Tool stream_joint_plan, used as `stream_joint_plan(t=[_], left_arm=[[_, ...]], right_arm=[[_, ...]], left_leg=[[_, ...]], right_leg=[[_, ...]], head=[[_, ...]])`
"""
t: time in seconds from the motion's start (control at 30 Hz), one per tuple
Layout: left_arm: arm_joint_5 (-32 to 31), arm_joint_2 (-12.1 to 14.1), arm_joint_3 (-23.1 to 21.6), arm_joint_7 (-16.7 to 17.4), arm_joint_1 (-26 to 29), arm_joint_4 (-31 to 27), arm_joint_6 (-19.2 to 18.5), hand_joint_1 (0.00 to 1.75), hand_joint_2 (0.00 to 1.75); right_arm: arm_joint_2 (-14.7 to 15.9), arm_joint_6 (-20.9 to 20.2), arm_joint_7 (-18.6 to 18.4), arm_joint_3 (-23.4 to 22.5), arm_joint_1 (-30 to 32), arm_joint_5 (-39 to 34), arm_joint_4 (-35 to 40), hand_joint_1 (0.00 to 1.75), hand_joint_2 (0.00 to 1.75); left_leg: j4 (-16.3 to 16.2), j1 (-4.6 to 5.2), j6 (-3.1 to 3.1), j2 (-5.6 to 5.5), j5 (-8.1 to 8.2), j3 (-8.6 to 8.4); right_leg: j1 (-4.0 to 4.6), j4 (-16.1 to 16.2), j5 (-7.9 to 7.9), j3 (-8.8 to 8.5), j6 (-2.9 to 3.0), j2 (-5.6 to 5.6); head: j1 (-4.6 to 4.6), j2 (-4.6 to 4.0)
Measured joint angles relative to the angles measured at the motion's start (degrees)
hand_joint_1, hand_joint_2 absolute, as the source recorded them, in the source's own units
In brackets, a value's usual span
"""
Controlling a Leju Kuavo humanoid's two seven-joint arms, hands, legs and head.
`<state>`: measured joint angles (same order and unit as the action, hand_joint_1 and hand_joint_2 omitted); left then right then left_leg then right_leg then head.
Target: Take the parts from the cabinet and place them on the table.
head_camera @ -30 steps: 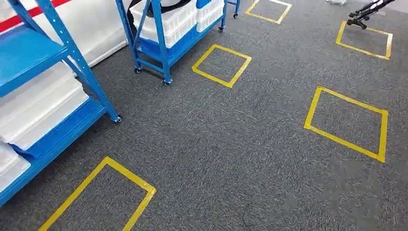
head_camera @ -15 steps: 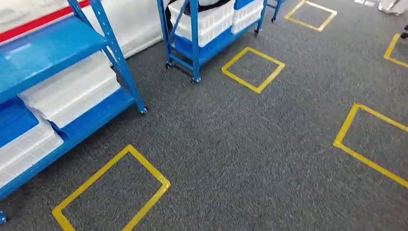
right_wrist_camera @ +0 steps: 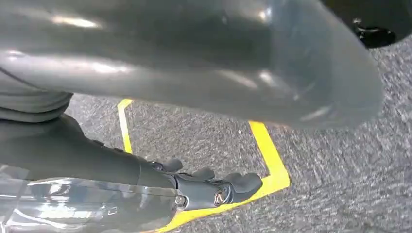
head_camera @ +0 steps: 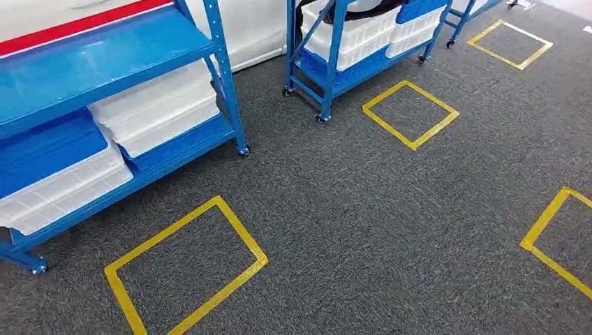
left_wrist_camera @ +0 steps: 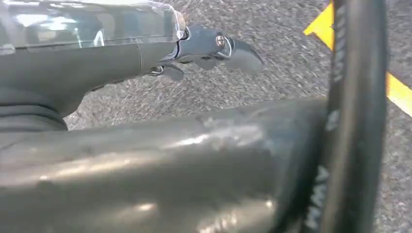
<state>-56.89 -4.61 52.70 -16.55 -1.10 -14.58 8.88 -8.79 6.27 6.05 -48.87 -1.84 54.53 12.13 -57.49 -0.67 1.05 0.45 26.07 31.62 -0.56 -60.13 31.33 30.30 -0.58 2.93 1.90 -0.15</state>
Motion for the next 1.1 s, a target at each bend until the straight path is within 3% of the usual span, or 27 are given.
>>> stream_joint_plan(t=[0.03,0.07,0.1,0.13,0.17,0.2,0.23,0.27,0.3,0.33,0.43,0.47,0.5,0.53,0.6,0.63,0.67,0.7,0.73,0.77,0.8,0.87,0.93,0.97,1.0,1.03,1.1], left_arm=[[-0.18,0.0,0.02,0.07,-0.12,0.0,-0.09,0.0,0.0],[-0.24,0.0,0.04,0.07,-0.25,-0.02,-0.22,0.0,0.0],[-0.24,0.02,0.07,0.07,-0.26,-0.02,-0.22,0.0,0.0],[-0.31,0.04,0.11,0.07,-0.25,0.0,-0.22,0.0,0.0],[-0.35,0.09,0.13,0.07,-0.19,0.0,-0.24,0.0,0.0],[-0.51,0.09,0.18,0.07,-0.15,-0.02,-0.24,0.0,0.0],[-0.57,0.09,0.22,0.07,-0.14,0.0,-0.24,0.0,0.0],[-0.57,0.09,0.22,0.07,-0.2,0.0,-0.24,0.0,0.0],[-0.64,0.0,0.22,0.05,-0.22,0.04,-0.29,0.0,0.0],[-0.68,-0.04,0.24,0.07,-0.35,0.07,-0.33,0.0,0.0],[-0.72,-0.04,0.39,0.02,0.04,0.09,-0.35,0.0,0.0],[-0.75,0.11,0.44,0.04,0.04,0.09,-0.31,0.0,0.0],[-0.75,0.02,0.44,0.05,0.14,0.15,-0.31,0.0,0.0],[-0.77,0.04,0.44,0.07,0.02,0.17,-0.29,0.0,0.0],[-0.92,0.13,0.44,0.07,-0.29,0.17,-0.29,0.0,0.0],[-0.99,0.13,0.44,0.07,-0.27,0.17,-0.29,0.0,0.0],[-1.12,0.15,0.44,0.07,-0.12,0.17,-0.29,0.0,0.0],[-1.16,0.18,0.44,0.07,0.05,0.17,-0.29,0.0,0.0],[-1.18,0.2,0.46,0.07,0.13,0.17,-0.29,0.0,0.0],[-1.25,0.22,0.46,0.07,0.1,0.17,-0.29,0.0,0.0],[-1.25,0.28,0.46,0.04,-0.02,0.17,-0.29,0.0,0.0],[-1.31,0.33,0.46,-0.13,-0.16,0.17,-0.31,0.0,0.0],[-1.36,0.39,0.57,-0.13,0.28,0.17,-0.33,0.0,0.0],[-1.36,0.39,0.63,-0.13,0.27,0.17,-0.35,0.0,0.0],[-1.47,0.37,0.7,-0.2,0.31,0.17,-0.42,0.0,0.0],[-1.6,0.37,0.87,-0.22,0.14,0.17,-0.46,0.0,0.0],[-1.75,0.37,1.22,-0.28,-0.19,0.17,-0.48,0.0,0.0]], right_arm=[[-0.02,0.0,0.0,0.0,0.13,0.09,0.0,0.0,0.0],[-0.02,-0.07,-0.02,0.0,0.23,0.11,-0.02,0.0,0.0],[-0.02,-0.18,-0.02,0.0,0.33,0.15,-0.04,0.0,0.0],[-0.02,-0.17,-0.02,0.0,0.4,0.29,-0.06,0.0,0.0],[-0.02,-0.17,-0.04,0.0,0.41,0.33,-0.07,0.0,0.0],[-0.02,-0.17,-0.02,0.0,0.43,0.37,-0.07,0.0,0.0],[-0.02,-0.17,-0.04,0.0,0.47,0.44,-0.07,0.0,0.0],[-0.02,-0.17,-0.04,0.0,0.49,0.48,-0.07,0.0,0.0],[0.07,-0.17,-0.04,0.0,0.68,0.53,-0.07,0.0,0.0],[0.13,-0.2,-0.04,0.0,0.71,0.59,-0.07,0.0,0.0],[0.11,-0.22,-0.04,0.0,0.44,0.7,-0.07,0.0,0.0],[-0.15,-0.31,-0.04,0.0,0.37,0.74,-0.09,0.0,0.0],[-0.13,-0.28,-0.07,0.0,0.53,0.85,-0.09,0.0,0.0],[-0.13,-0.28,-0.09,0.0,0.66,0.85,-0.09,0.0,0.0],[-0.13,-0.52,-0.22,0.0,0.87,0.94,-0.09,0.0,0.0],[-0.13,-0.55,-0.22,0.0,0.88,0.96,-0.11,0.0,0.0],[-0.13,-0.57,-0.22,0.0,0.83,1.03,-0.11,0.0,0.0],[-0.13,-0.57,-0.22,0.0,0.77,1.03,-0.11,0.0,0.0],[-0.15,-0.68,-0.22,0.0,0.74,1.03,-0.11,0.0,0.0],[-0.2,-0.74,-0.22,0.0,0.72,1.03,-0.11,0.0,0.0],[-0.22,-0.77,-0.22,0.0,0.71,1.05,-0.11,0.0,0.0],[-0.24,-0.79,-0.24,0.0,0.7,1.14,-0.13,0.0,0.0],[-0.24,-0.76,-0.24,0.0,0.1,1.31,-0.13,0.0,0.0],[-0.24,-0.76,-0.24,0.0,-0.1,1.42,-0.13,0.0,0.0],[-0.2,-0.74,-0.31,0.0,-0.01,1.51,-0.13,0.0,0.0],[-0.2,-0.76,-0.28,0.0,0.12,1.62,-0.13,0.0,0.0],[-0.2,-0.76,-0.33,-0.02,0.33,1.75,-0.13,0.0,0.0]], left_leg=[[-0.02,0.02,0.22,-0.44,-0.14,0.22],[-0.03,0.09,0.36,-1.02,-0.23,0.4],[-0.07,0.21,0.43,-1.64,-0.28,0.55],[-0.11,0.29,0.43,-2.4,-0.3,0.61],[-0.14,0.36,0.42,-3.17,-0.3,0.53],[-0.18,0.43,0.42,-3.98,-0.3,0.42],[-0.21,0.46,0.4,-4.92,-0.29,0.31],[-0.23,0.46,0.36,-5.59,-0.31,0.27],[-0.24,0.21,0.23,-6.14,-0.37,0.48],[-0.52,0.42,-0.27,-6.89,-0.36,0.77],[0.13,-0.24,-1.54,-8.9,-0.9,1.19],[-0.23,0.11,-1.68,-8.05,-0.68,1.23],[-1.29,0.4,-1.98,-3.96,0.35,1.69],[-4.47,0.24,-2.28,-1.93,2.72,3.24],[-13.24,-0.04,-2.87,-1.12,7.05,7.38],[-16.37,-0.16,-3.15,-0.99,8.02,8.76],[-16.92,-0.29,-3.37,-0.84,7.45,8.86],[-14.72,-0.37,-3.49,-0.7,5.81,7.53],[-10.19,-0.42,-3.52,-0.3,3.42,5.01],[-4.96,-0.41,-3.41,0.84,1.23,2.06],[-0.48,-0.28,-3.03,3.37,0.54,-0.34],[-0.42,0.15,-1.86,2.43,0.44,-0.31],[-0.42,0.37,-1.29,1.54,0.39,0.24],[0.21,-0.04,-0.75,0.96,0.02,-0.23],[0.53,-0.24,-0.41,0.55,-0.27,-0.45],[0.54,-0.3,0.04,0.06,-0.45,-0.25],[0.51,-0.26,0.33,-1.11,-0.66,0.16]], right_leg=[[-0.06,-3.72,2.44,1.82,-0.05,-1.55],[-0.15,-8.54,4.85,4.13,-0.12,-2.23],[-0.16,-12.65,6.36,6.21,-0.14,-2.44],[-0.15,-15.15,6.55,7.58,-0.07,-2.51],[-0.15,-14.73,5.25,7.56,0.09,-2.58],[-0.13,-12.03,2.97,6.49,0.34,-2.8],[-0.08,-6.99,-0.21,4.27,0.77,-3.43],[0.02,-2.36,-2.63,2.27,1.18,-4.65],[0.06,1.04,-3.02,0.88,1.78,-8.57],[0.09,1.87,-3.13,0.77,1.8,-9.0],[0.55,2.01,-3.22,0.6,1.97,-6.73],[-0.32,3.17,-3.78,0.21,2.29,-5.66],[-0.15,3.69,-3.92,-0.2,2.42,-4.87],[-0.05,3.77,-3.87,-0.31,2.83,-3.93],[0.17,3.65,-3.69,-0.27,3.02,-1.99],[0.21,3.59,-3.61,-0.23,3.0,-1.11],[0.21,3.5,-3.51,-0.22,2.96,-0.22],[0.19,3.33,-3.33,-0.26,2.82,0.47],[0.17,3.13,-3.12,-0.33,2.67,1.24],[0.17,2.92,-2.86,-0.52,2.5,1.94],[0.33,2.67,-2.59,-0.67,2.21,2.6],[0.61,2.46,-2.31,-0.72,1.59,3.36],[0.5,2.66,-2.43,-1.05,1.13,4.22],[0.68,2.62,-2.16,-1.17,0.67,4.62],[0.18,1.6,-1.23,-1.12,0.28,1.94],[0.13,-1.25,1.01,0.24,0.26,-0.66],[-0.08,-10.42,5.65,4.64,0.12,-2.46]], head=[[-0.02,0.0],[-0.02,0.0],[-0.02,0.0],[-0.02,0.0],[-0.02,0.0],[-0.02,0.0],[-0.02,0.0],[-0.02,0.0],[0.0,0.0],[-0.02,0.0],[0.0,0.0],[0.0,0.0],[0.0,0.0],[-0.02,0.0],[0.0,0.0],[0.0,0.0],[0.0,0.0],[0.0,0.0],[0.0,0.0],[0.0,0.0],[0.0,0.0],[0.0,0.0],[0.0,0.0],[0.0,0.0],[-0.04,0.0],[-0.02,0.0],[-0.02,0.0]])
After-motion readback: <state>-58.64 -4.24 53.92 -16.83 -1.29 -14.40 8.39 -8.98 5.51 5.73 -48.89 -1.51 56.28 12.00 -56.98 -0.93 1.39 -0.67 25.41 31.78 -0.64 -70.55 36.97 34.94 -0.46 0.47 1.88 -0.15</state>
